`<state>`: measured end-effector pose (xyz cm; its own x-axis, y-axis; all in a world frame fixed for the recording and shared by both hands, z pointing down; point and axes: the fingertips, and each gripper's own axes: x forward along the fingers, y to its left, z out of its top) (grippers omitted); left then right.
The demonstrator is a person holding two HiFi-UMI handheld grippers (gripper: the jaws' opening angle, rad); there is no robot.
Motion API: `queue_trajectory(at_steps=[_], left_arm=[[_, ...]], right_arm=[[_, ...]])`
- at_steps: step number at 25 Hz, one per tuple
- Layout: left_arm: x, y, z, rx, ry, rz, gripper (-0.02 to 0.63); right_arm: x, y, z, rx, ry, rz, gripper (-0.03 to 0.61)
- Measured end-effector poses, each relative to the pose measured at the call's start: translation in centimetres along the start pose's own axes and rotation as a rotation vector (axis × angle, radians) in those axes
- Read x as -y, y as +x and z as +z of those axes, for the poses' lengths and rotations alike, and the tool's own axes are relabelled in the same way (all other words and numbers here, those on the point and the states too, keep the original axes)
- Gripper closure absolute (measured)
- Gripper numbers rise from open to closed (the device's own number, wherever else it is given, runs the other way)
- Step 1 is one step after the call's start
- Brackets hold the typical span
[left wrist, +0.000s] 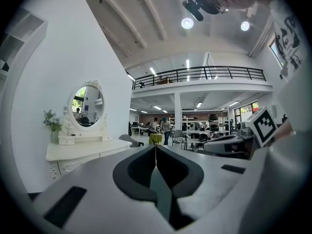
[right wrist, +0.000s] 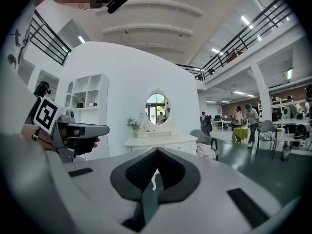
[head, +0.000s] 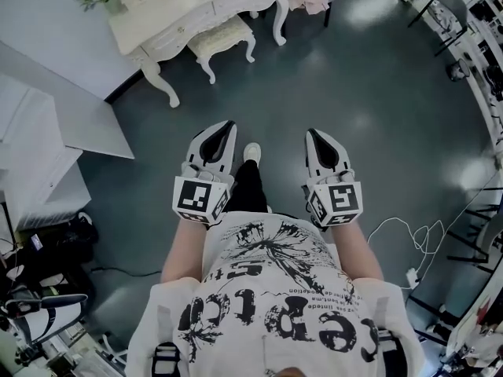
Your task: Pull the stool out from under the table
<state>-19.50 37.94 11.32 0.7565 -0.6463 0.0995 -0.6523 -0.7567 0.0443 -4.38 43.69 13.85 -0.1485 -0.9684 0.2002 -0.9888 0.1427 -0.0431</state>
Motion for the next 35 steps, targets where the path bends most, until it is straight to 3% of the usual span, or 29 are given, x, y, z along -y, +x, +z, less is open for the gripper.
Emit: queue_trajectory(at_steps=[12,20,26,35], left_arm=[[-9.5,14.0,-0.7,-0.011,-0.086,0.016,0.592],[-18.6,24.8,1.3,-0.004,-0.086,0.049,0.592],[-22.7,29.7,1.9,-0.016,-0.098,0.09,0.592],[-27.5,34.2,-1.6,-0.02,-0.183,0.272,0.592]], right_arm=[[6.7,14.4,1.7,-0.054,-0.028,0.004,0.561],[11.6,28.0,4.4,-0.085,-0.052,0.041,0.561],[14.0,35.2,5.9,-0.099,-0.04,0.086,0.561],[16.9,46.2,3.6,-0.17,-0.05,0.249,0.561]])
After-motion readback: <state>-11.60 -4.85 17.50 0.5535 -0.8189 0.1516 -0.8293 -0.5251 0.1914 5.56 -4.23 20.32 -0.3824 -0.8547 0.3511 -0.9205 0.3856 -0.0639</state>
